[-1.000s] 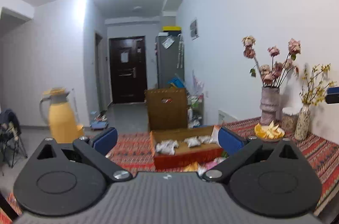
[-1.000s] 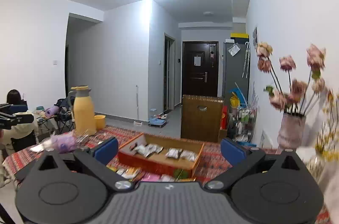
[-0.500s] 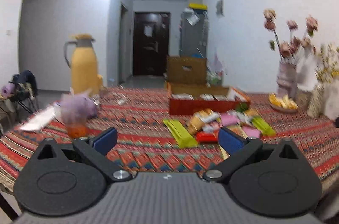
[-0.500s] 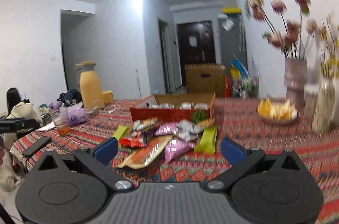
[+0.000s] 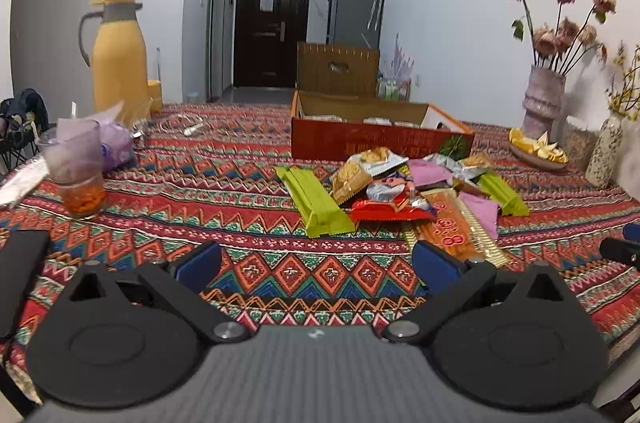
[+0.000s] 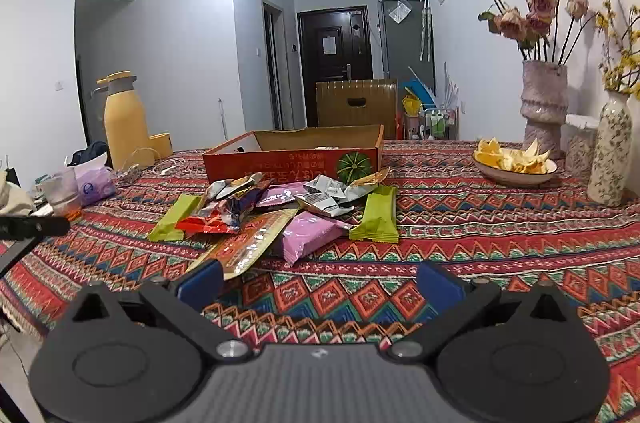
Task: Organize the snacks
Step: 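Move the left tool to the green snack bar and grasp it, then lift the green bar with the left tool while the right tool grasps a brown packet, then carry the green bar and brown packet over the orange box with both tools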
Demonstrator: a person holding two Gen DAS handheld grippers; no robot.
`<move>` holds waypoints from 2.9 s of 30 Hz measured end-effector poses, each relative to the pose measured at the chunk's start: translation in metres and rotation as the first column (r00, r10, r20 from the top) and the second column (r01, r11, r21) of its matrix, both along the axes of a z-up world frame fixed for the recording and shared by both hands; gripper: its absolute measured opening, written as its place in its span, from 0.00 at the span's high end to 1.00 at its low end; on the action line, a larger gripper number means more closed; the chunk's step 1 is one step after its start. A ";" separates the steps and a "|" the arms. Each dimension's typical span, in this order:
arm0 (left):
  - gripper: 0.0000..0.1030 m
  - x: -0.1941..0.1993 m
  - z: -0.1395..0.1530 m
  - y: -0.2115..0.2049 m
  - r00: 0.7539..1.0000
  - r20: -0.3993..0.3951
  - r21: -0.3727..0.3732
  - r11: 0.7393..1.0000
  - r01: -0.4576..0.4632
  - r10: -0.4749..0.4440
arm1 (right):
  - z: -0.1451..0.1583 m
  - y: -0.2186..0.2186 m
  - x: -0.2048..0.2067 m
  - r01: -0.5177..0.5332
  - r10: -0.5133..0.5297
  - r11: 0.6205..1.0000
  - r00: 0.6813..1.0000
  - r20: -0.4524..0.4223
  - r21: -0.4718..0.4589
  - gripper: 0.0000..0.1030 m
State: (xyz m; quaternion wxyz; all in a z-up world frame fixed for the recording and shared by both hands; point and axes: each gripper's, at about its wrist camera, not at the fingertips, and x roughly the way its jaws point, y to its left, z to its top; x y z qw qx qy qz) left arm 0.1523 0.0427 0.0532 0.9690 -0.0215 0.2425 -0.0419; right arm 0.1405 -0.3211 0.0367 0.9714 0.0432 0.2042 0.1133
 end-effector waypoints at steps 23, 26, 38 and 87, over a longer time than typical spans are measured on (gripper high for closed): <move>0.34 0.202 -0.047 -0.002 0.988 -0.155 -0.033 0.999 0.000 -0.005 | 0.008 0.045 0.135 -0.076 0.074 0.997 0.994 -0.077 -0.027 0.26; 0.52 0.209 -0.056 0.000 0.985 -0.172 -0.017 1.000 0.008 -0.011 | 0.013 0.062 0.152 -0.115 0.111 0.992 0.991 -0.077 -0.053 0.31; 0.71 0.180 -0.047 0.043 0.995 -0.093 -0.019 0.999 -0.028 0.026 | 0.006 0.193 0.238 -0.339 0.307 0.919 0.935 -0.174 -0.201 0.49; 0.68 0.064 0.015 -0.002 0.995 -0.029 -0.153 0.985 0.086 -0.092 | 0.015 0.049 0.070 -0.017 0.013 0.984 1.000 -0.025 -0.177 0.89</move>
